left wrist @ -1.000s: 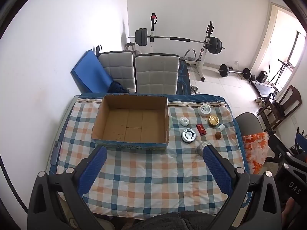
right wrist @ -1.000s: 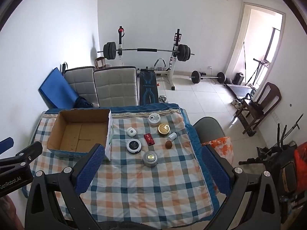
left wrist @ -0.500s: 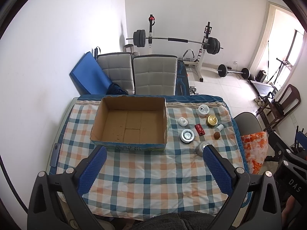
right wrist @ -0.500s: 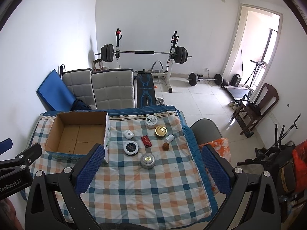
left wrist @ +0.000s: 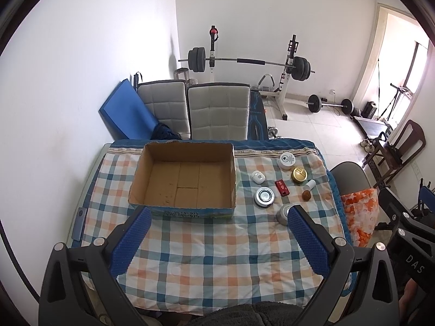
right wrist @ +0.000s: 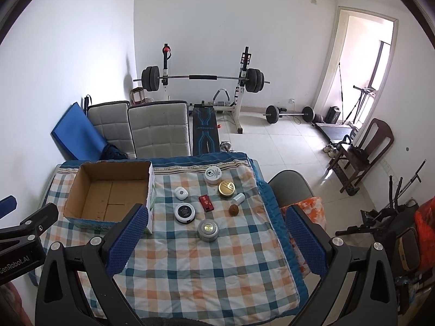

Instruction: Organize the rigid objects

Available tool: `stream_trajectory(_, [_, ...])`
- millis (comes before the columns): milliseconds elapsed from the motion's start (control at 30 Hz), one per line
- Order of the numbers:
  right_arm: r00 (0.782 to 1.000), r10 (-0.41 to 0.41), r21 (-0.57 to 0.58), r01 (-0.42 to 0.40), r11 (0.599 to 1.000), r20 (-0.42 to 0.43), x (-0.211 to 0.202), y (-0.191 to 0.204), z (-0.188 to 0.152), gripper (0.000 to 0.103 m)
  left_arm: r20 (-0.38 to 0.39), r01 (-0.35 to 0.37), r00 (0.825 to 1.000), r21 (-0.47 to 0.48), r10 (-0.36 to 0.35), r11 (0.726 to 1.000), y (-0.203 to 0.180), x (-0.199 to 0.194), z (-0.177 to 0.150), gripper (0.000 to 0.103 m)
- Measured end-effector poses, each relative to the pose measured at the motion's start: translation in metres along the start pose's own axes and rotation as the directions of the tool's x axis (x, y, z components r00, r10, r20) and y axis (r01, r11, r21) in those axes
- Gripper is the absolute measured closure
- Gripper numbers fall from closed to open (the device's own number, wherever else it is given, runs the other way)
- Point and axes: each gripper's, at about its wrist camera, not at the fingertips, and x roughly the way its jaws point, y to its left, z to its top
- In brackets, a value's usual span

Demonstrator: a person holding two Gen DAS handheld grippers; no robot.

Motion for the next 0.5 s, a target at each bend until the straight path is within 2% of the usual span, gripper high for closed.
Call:
stream_trajectory(333, [1.0, 0.001, 0.0, -0.001, 1.0, 0.01, -0.0001, 0.0006, -0.0002, 0.0, 0.022, -0.013, 1.0, 0.0, 0.013, 1.0, 0.0012, -0.0069, 0.0062, 0.0])
stream_trajectory(500, [1.0, 0.005, -0.001, -0.005, 1.0, 0.008, -0.0008, -0.0001, -0.0007, 0.0, 0.031, -0.017, 0.999, -0.001, 0.017, 1.0, 0.0013, -0.0078, -0.0012, 0.0])
